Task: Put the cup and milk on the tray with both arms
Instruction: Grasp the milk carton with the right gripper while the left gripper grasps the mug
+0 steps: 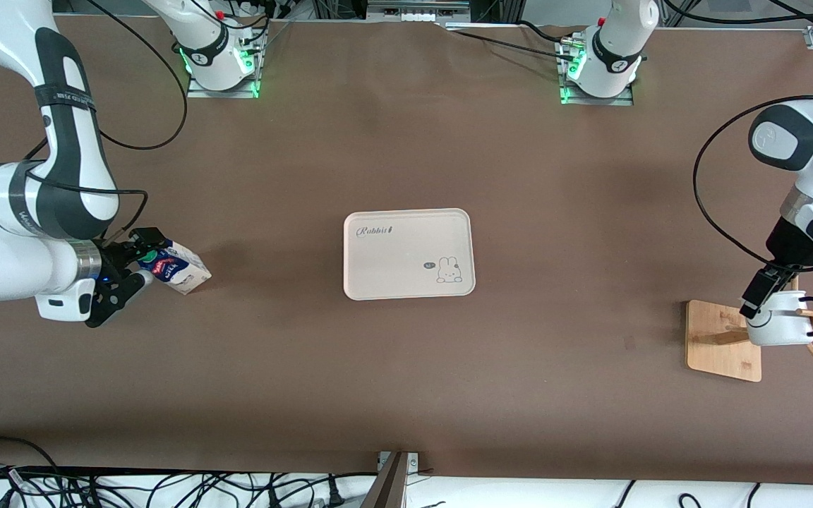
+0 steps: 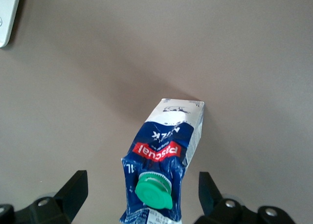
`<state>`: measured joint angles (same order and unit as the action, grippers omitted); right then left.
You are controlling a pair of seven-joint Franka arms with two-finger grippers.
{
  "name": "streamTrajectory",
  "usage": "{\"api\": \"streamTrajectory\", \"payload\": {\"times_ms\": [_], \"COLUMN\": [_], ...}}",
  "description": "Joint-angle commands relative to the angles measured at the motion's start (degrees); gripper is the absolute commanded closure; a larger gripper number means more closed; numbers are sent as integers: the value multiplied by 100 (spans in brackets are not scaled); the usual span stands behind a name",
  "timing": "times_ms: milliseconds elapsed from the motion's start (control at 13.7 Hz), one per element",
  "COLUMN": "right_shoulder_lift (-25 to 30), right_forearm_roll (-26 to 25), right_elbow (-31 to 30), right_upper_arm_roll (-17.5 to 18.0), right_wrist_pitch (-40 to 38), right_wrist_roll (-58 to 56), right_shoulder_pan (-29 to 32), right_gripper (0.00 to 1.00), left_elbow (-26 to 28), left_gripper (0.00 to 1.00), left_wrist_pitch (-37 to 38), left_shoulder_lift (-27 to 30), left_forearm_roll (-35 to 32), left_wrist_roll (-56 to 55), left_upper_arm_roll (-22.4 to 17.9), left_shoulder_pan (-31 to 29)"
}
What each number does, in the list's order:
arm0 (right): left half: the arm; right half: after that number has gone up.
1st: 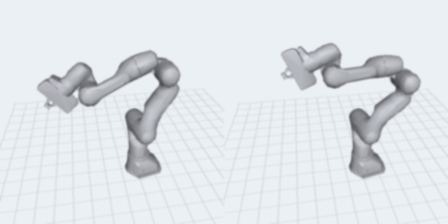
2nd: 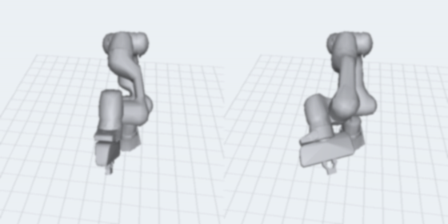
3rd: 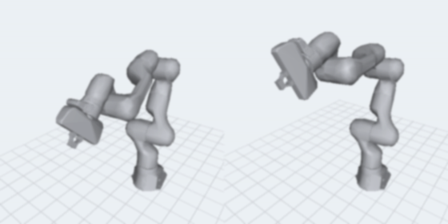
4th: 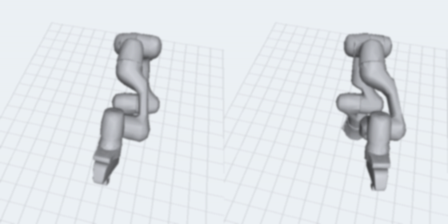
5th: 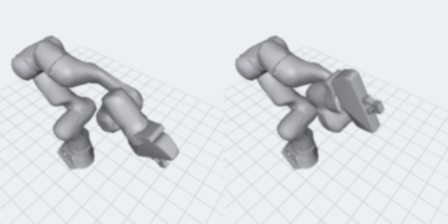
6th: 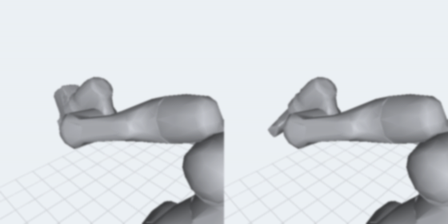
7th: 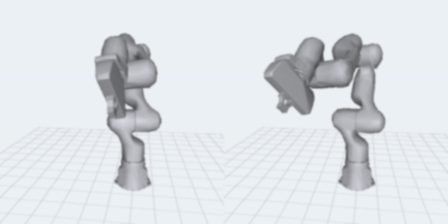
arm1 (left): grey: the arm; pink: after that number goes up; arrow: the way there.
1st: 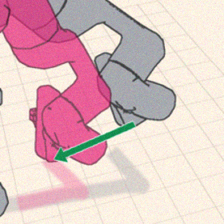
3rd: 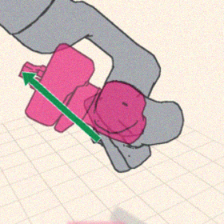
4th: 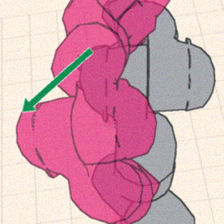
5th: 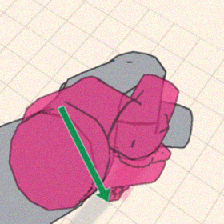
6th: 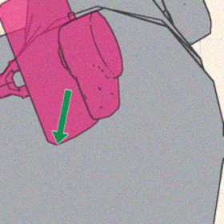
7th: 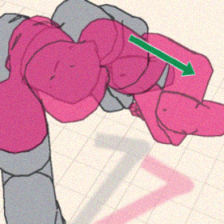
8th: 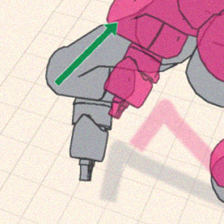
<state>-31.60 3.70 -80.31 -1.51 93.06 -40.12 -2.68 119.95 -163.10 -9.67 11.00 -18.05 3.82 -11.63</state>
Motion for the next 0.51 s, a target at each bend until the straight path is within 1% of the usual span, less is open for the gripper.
{"api": "streamTrajectory", "payload": {"times_ms": [0,73,146,291,437], "right_shoulder_lift": [-127,-136,-136,-136,-136], "right_forearm_roll": [26,26,17,8,-1], "right_elbow": [33,33,33,33,24], "right_upper_arm_roll": [-7,-7,-7,-7,-16], "right_wrist_pitch": [71,89,89,89,72], "right_wrist_roll": [74,65,57,48,30], "right_shoulder_pan": [13,13,13,22,31], "right_gripper": [0,0,0,0,0], "left_elbow": [-129,-112,-95,-86,-68], "left_gripper": [57,58,64,74,79], "left_wrist_pitch": [50,50,50,50,50], "left_shoulder_lift": [-53,-44,-26,-18,0], "left_forearm_roll": [148,148,148,148,148], "left_wrist_roll": [293,372,425,425,425], "left_upper_arm_roll": [22,22,22,22,22], "left_shoulder_pan": [-15,-23,-23,-32,-41]}}
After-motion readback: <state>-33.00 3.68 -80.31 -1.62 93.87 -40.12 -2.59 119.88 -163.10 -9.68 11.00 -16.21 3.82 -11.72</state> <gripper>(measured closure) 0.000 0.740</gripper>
